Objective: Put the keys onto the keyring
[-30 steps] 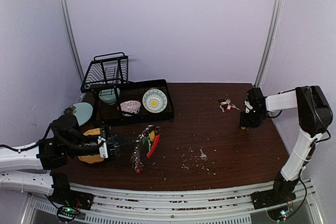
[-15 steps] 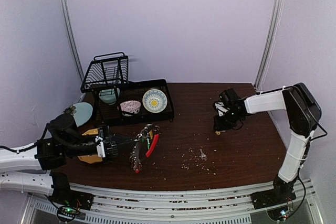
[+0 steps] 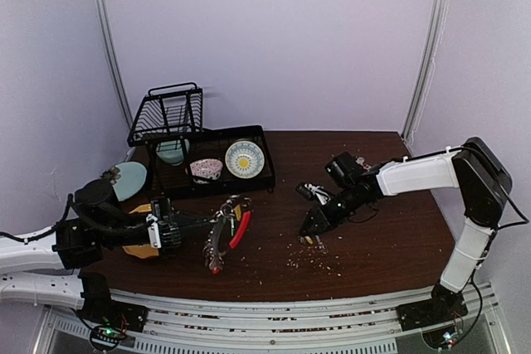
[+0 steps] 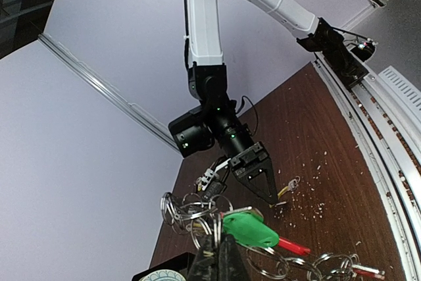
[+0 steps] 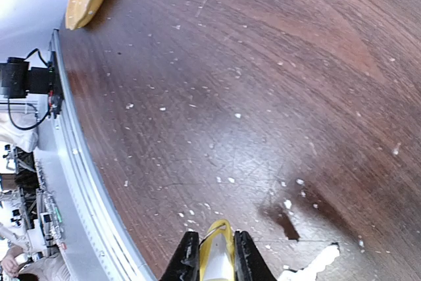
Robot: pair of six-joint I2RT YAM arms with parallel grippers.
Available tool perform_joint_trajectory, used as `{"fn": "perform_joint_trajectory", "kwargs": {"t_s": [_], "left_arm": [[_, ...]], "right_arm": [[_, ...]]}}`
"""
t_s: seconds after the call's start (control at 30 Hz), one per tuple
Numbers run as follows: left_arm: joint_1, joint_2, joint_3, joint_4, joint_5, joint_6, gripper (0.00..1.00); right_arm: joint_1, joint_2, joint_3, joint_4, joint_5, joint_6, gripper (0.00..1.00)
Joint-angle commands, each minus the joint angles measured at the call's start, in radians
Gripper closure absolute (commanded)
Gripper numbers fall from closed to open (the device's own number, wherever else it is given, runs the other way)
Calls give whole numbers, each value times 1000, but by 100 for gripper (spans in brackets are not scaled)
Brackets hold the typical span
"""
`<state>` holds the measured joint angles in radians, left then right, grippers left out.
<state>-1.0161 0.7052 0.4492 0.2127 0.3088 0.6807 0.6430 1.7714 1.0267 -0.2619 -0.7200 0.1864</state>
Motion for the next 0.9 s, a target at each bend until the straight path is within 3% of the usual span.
{"fn": "perform_joint_trajectory", "kwargs": {"t_s": [0.0,0.23,0.37,0.47,0.77,0.87], "left_arm": [[2,-11,39,70,15,-17,100],[2,-13,37,71,12,-19,100],[2,-11,37,70,9,-18,100],[2,-11,37,71,7,-18,100],[2,-9,34,71,4,-18,100],[1,-9,35,70,3,-17,100]], "right_arm": [[-7,-6,-2,13,-52,13,95],[-101,27,33,-72,274,73,94],[-111,33,82,-138,443,56,79],[-126,22,111,-187,591,55,74],[-127,-39,134,-264,748,39,61],[-127,-44,137,-256,754,33,64]]}}
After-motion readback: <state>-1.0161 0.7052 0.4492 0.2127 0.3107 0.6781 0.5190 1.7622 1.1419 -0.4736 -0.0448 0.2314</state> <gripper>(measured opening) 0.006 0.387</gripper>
